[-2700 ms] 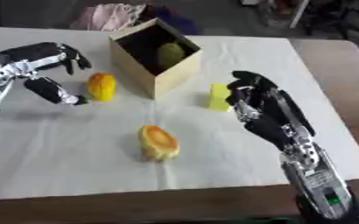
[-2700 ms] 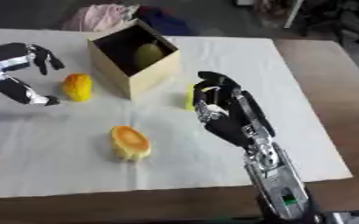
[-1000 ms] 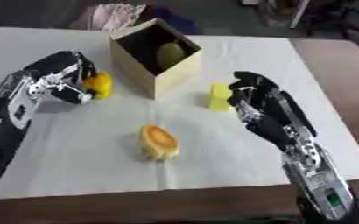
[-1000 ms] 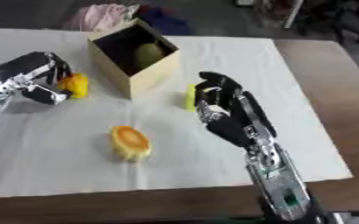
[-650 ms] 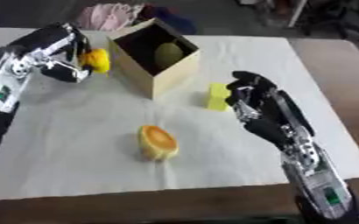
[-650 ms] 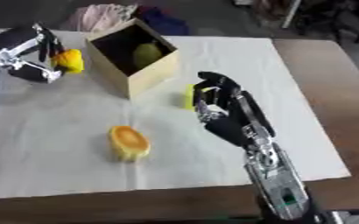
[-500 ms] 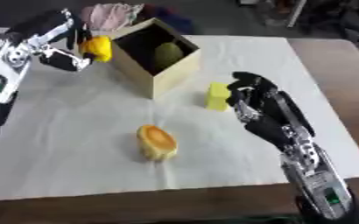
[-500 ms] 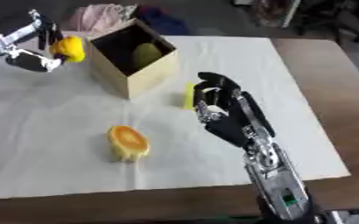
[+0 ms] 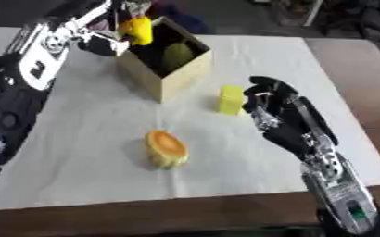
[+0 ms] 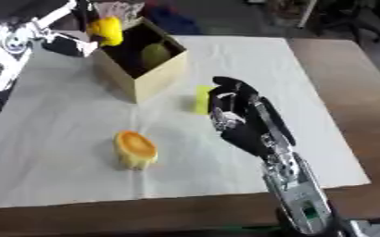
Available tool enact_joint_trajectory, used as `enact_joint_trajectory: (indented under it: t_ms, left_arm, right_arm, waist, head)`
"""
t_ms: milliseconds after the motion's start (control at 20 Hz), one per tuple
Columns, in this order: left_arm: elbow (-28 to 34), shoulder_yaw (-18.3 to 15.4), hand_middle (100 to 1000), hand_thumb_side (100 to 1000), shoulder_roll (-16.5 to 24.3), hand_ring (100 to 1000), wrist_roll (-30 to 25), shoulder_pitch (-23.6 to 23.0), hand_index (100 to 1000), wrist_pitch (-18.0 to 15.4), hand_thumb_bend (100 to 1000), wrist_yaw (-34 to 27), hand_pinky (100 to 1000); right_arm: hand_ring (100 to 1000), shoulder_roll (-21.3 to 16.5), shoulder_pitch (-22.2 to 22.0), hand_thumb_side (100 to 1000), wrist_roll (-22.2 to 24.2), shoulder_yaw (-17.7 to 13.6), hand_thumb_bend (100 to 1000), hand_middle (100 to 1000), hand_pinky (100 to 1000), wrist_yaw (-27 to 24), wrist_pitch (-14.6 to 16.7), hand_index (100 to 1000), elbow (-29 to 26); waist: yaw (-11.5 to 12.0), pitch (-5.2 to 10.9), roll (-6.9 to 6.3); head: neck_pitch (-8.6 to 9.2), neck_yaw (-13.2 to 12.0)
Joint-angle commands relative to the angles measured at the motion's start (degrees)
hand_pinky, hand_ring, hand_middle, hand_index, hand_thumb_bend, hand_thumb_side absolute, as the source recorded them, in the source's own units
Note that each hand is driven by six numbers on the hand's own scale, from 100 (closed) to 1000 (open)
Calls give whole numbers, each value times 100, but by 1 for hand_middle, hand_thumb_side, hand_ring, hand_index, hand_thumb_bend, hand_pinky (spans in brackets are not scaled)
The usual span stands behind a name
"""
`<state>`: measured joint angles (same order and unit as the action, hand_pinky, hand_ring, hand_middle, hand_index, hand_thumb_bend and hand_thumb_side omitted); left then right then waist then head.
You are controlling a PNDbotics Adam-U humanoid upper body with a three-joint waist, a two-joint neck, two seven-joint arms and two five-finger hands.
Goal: Pick up objects on the table and place them in the box.
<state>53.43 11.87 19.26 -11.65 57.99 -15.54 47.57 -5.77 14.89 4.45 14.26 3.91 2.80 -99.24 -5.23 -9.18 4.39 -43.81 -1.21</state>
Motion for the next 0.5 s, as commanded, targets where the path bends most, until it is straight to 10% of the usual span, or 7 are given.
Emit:
enact_joint_trajectory:
  t_ms: [50, 250, 500]
  left_arm:
    - [-274, -162, 596, 100, -127, 563, 255, 123, 706, 39, 237, 318, 709]
    - [-350, -199, 738, 310, -130, 665, 411, 111, 837, -78, 455, 329, 774]
    - [-25, -120, 775, 409, 9, 692, 404, 97, 850, -218, 491, -100, 796]
  right_arm:
    - [605, -6, 71, 354, 38, 9, 100, 656, 647, -43, 11, 824, -53]
    - [605, 4, 80, 354, 29, -1, 100, 656, 647, -44, 12, 824, -54]
    - [605, 3, 87, 354, 26, -10, 100, 656, 647, -37, 18, 824, -50]
  waist:
    - [-31, 99, 62]
    - [-47, 72, 43]
    - [-31, 63, 28]
  head:
    - [13, -45]
    - [12, -30]
    - [20, 10]
